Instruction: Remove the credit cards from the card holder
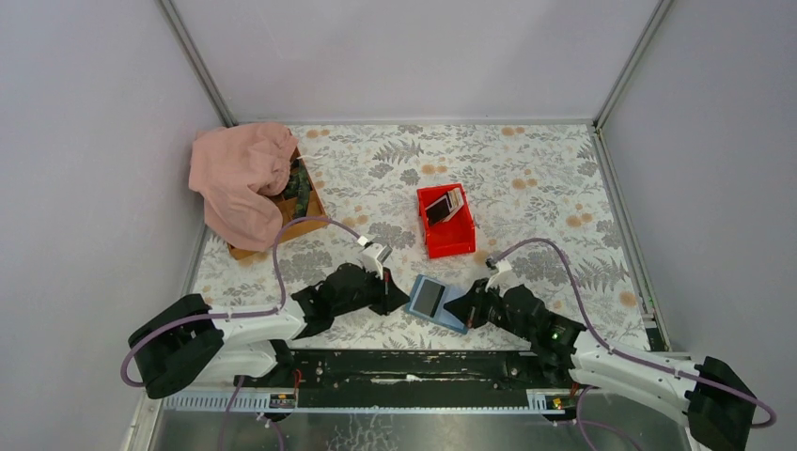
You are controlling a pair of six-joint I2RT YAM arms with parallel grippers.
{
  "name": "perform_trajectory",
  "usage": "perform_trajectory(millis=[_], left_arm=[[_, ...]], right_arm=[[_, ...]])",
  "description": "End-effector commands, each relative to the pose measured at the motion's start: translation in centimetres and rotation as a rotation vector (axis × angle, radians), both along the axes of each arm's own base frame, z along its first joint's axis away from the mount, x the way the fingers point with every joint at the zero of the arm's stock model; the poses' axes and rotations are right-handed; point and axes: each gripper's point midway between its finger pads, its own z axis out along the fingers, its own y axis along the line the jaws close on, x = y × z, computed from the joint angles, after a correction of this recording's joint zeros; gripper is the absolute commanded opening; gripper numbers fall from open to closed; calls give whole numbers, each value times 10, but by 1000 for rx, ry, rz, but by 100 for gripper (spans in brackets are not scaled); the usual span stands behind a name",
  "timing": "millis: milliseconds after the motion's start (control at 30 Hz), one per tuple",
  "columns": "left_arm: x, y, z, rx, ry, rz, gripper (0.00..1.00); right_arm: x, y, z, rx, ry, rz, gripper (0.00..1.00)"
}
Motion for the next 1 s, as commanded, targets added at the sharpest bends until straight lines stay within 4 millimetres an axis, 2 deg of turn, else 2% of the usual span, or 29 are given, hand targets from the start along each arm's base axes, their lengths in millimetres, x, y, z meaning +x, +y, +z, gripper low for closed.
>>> perform_trajectory(millis=[0,100,233,400,567,667,800,900,967], left_arm=[[20,-10,22,-34,-71,36,3],[24,-11,26,-40,-70,45,16],[26,-12,31,-56,-63,43,44],[26,-10,28,-52,-50,41,66],[26,-6,24,-43,-45,48,82],[25,-6,22,-47,-40,49,88],[24,-8,18,-54,-32,41,89],[23,-9,17,-63,-25,36,88],[22,-10,16,-69,-21,35,82]], right_arm=[[-18,8,-3,-38,37,36,0],[-38,10,-25,-155,62,77,0],[-53,12,-48,-235,82,75,0],[-44,-1,-65,-254,104,-33,0],[-22,-32,-67,-337,71,-214,0],[-11,-48,-56,-366,20,-284,0],[-3,-54,-44,-338,-6,-300,0],[-3,-50,-35,-308,-18,-273,0],[-7,-40,-28,-280,-23,-218,0]])
